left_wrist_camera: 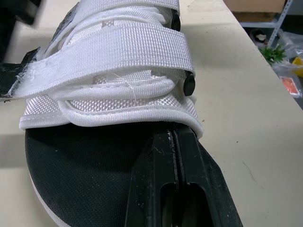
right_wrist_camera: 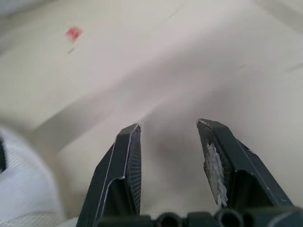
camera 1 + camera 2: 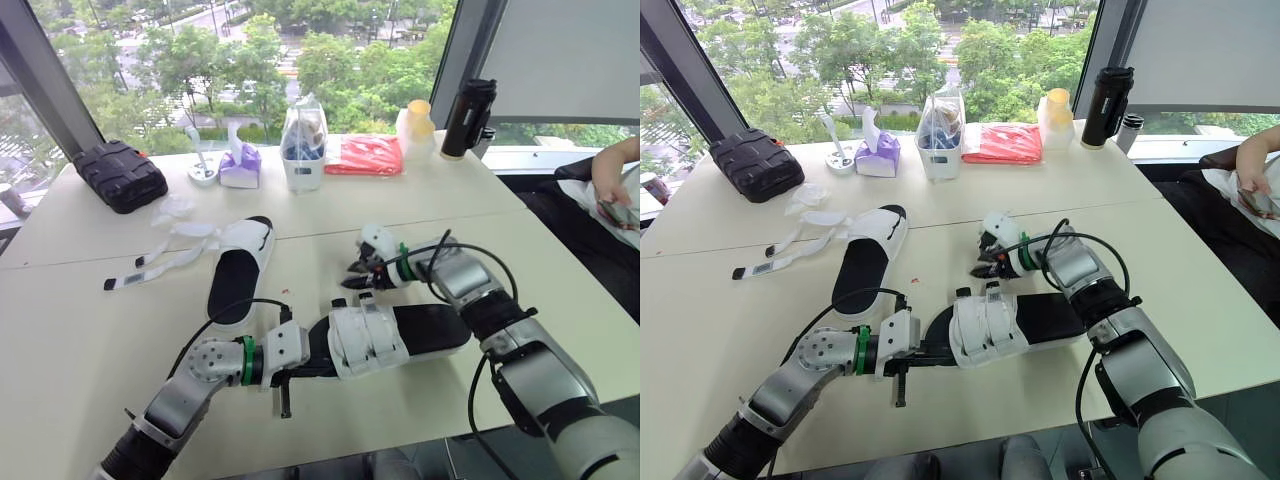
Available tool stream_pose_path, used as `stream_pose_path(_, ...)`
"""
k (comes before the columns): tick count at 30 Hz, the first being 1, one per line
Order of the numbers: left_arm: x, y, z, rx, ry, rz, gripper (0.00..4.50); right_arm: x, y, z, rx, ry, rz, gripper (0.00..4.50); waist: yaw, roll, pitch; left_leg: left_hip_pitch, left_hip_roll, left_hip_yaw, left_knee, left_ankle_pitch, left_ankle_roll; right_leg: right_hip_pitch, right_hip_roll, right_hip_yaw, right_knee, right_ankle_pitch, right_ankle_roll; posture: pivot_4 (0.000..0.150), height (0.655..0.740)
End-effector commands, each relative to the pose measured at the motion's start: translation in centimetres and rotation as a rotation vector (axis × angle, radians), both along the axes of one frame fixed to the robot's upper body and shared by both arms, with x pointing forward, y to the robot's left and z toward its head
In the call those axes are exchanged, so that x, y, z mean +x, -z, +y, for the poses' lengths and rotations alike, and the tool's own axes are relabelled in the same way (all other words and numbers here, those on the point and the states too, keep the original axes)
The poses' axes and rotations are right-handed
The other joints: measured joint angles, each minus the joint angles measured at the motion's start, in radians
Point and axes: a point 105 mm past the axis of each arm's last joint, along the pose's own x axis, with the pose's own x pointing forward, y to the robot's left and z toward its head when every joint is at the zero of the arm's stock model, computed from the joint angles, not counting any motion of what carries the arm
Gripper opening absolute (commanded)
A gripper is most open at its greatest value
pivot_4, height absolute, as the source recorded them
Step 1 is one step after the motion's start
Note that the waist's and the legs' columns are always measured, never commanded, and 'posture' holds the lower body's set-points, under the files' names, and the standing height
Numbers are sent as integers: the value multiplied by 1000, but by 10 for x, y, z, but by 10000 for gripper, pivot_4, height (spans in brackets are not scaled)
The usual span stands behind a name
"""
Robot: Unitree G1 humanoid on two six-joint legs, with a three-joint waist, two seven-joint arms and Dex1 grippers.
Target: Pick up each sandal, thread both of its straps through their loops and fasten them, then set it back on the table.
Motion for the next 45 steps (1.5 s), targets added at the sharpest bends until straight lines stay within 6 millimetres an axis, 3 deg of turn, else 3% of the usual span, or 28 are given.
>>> stream_pose_path(1, -11, 37, 9, 111, -6, 127, 0, -6, -59, -27, -3, -25, -257, 19833, 7, 0, 0, 0, 0, 0, 0, 0, 0, 0, 0, 0, 0, 0, 0, 1500, 7400)
stream_pose_path(6, -5, 36, 12, 110, -7, 122, 0, -44, -42, -60, -207, -131, -439, 19833, 14, -1, -1, 1, -1, 1, -3, -1, 1, 1, 1, 0, -4, 0, 0, 1500, 7400)
stream_pose_path(10, 2, 30, 14, 82, -18, 109, 0, -56, -36, -76, -285, -166, -550, 19833, 3, 1, 0, 1, -1, 3, -2, -1, 1, 1, 1, 1, -3, 0, 0, 1500, 7400)
stream_pose_path(22, 14, -30, 46, 5, -101, 22, 0, -96, -17, -81, -419, -446, -759, 19833, -7, 3, 5, 2, 4, 4, 1, 0, 1, 0, 6, 3, 1, 0, 0, 1500, 7400)
stream_pose_path(27, 15, -58, 67, -22, -159, 41, 0, -106, 1, -65, -437, -639, -892, 19833, -3, 1, 9, 1, 4, 3, 1, 0, 1, 0, 5, 3, 1, 0, 0, 1500, 7400)
stream_pose_path(30, 18, -69, 73, -44, -196, 47, 0, -111, 9, -61, -437, -713, -925, 28355, -3, 1, 10, 1, 4, 3, 1, 0, 1, 0, 5, 3, 1, 0, 0, 1500, 7400)
stream_pose_path(33, 23, -79, 79, -66, -233, 39, 0, -116, 12, -55, -431, -797, -995, 42968, -4, 1, 10, 1, 4, 3, 1, 0, 0, 0, 5, 4, 1, 0, 0, 1500, 7400)
stream_pose_path(37, 29, -87, 84, -83, -273, 30, 0, -114, 8, -42, -389, -854, -1087, 42968, -7, 0, 10, 1, 3, 3, 1, 1, -1, 0, 6, 4, 1, 0, -1, 1500, 7400)
stream_pose_path(45, 40, -92, 88, -109, -319, 24, 0, -123, 4, 7, -270, -1016, -1264, 42968, -7, 0, 11, 1, 3, 3, 1, 4, -7, -1, 6, 4, 2, 0, -1, 1500, 7400)
